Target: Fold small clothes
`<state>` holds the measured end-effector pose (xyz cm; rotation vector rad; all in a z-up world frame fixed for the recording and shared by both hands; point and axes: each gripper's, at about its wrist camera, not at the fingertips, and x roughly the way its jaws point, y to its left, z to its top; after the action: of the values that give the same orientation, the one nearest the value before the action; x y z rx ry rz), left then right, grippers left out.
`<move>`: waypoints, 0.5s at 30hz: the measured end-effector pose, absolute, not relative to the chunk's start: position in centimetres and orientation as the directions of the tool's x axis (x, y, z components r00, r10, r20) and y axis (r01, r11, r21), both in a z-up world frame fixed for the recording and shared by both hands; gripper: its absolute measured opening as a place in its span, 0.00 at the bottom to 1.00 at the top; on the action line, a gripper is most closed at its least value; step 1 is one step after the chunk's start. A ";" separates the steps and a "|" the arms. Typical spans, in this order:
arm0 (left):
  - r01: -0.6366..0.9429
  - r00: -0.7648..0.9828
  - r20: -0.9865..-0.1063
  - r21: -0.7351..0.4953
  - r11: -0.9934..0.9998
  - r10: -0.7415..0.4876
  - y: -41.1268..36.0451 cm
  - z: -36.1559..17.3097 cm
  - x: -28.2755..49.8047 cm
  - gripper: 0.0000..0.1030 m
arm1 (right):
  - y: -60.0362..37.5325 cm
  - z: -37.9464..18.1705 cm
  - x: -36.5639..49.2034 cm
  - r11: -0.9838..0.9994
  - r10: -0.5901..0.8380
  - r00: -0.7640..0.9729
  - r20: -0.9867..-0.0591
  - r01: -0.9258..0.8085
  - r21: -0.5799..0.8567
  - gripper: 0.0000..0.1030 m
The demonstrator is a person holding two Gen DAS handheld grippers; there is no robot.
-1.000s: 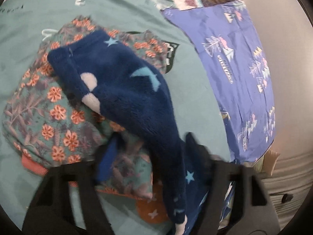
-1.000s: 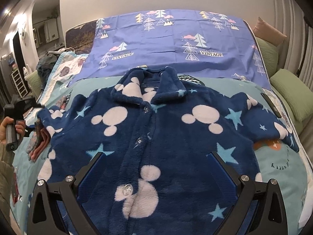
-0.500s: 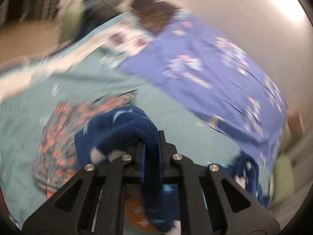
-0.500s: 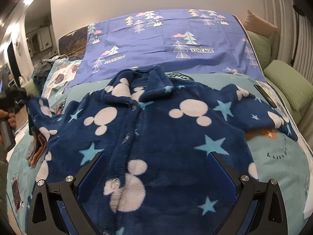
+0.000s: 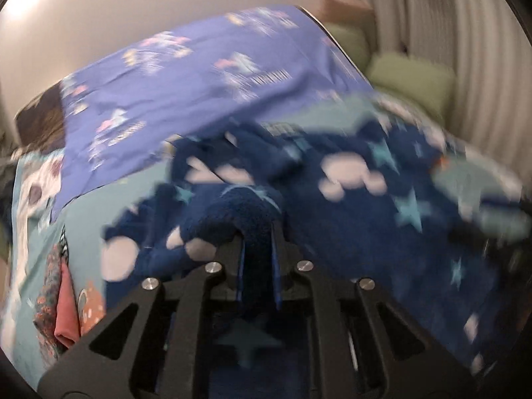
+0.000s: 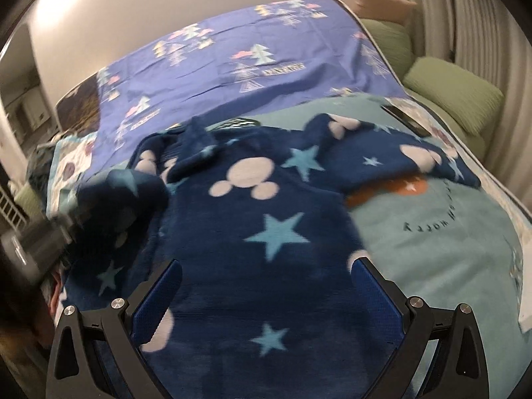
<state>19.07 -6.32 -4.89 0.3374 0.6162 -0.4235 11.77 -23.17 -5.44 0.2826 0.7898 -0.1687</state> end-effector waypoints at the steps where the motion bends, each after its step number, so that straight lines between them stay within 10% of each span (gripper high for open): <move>1: 0.487 0.735 -0.622 0.207 0.848 -0.270 -7.1 -5.5 18.5 0.24 | -23.5 -5.5 11.7 0.947 -0.045 0.690 -0.723 0.261 0.190 1.00; 8: 0.480 0.774 -0.560 0.214 0.851 -0.296 -3.9 -3.6 14.3 0.58 | -22.5 -5.2 12.8 0.969 -0.005 0.681 -0.733 0.184 0.165 1.00; 15: 0.216 0.844 -0.529 0.182 0.959 -0.090 3.7 -2.8 15.9 0.69 | -14.5 -3.8 16.0 0.998 0.054 0.716 -0.695 -0.053 0.023 1.00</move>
<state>15.94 3.73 -2.76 0.2393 0.5441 -0.1627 16.02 -14.51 -3.76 0.0019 0.7698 0.0592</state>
